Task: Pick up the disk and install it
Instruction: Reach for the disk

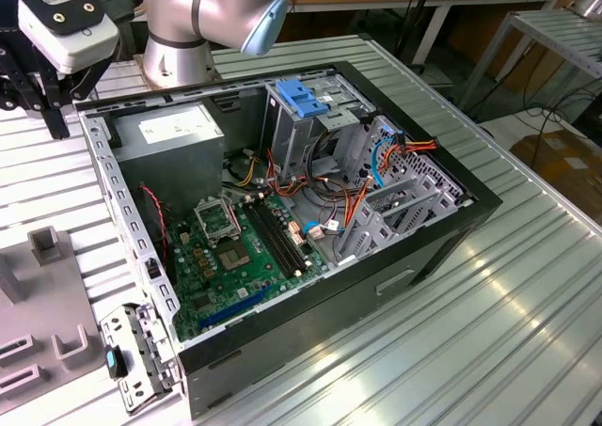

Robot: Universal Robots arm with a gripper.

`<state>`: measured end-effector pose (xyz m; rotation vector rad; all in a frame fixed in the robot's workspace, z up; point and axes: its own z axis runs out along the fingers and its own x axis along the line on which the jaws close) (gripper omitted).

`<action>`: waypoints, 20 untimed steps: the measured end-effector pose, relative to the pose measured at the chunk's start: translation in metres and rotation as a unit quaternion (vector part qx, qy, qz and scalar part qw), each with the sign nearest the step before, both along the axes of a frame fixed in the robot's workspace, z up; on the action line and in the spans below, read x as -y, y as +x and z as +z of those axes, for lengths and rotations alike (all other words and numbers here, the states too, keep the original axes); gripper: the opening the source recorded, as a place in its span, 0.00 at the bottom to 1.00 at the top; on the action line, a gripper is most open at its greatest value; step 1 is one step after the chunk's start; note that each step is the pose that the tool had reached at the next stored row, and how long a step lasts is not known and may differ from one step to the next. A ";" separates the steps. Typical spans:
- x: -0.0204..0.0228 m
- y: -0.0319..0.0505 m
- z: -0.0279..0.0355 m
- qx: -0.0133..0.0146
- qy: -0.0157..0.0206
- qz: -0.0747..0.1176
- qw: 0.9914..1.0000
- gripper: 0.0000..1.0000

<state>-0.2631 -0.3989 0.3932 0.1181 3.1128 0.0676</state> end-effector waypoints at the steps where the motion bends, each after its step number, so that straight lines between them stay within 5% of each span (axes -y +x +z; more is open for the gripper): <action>1: 0.0000 -0.0008 0.0000 0.000 0.000 0.000 1.000 0.11; 20: 0.0000 -0.0169 0.0000 0.000 0.000 0.000 1.000 0.11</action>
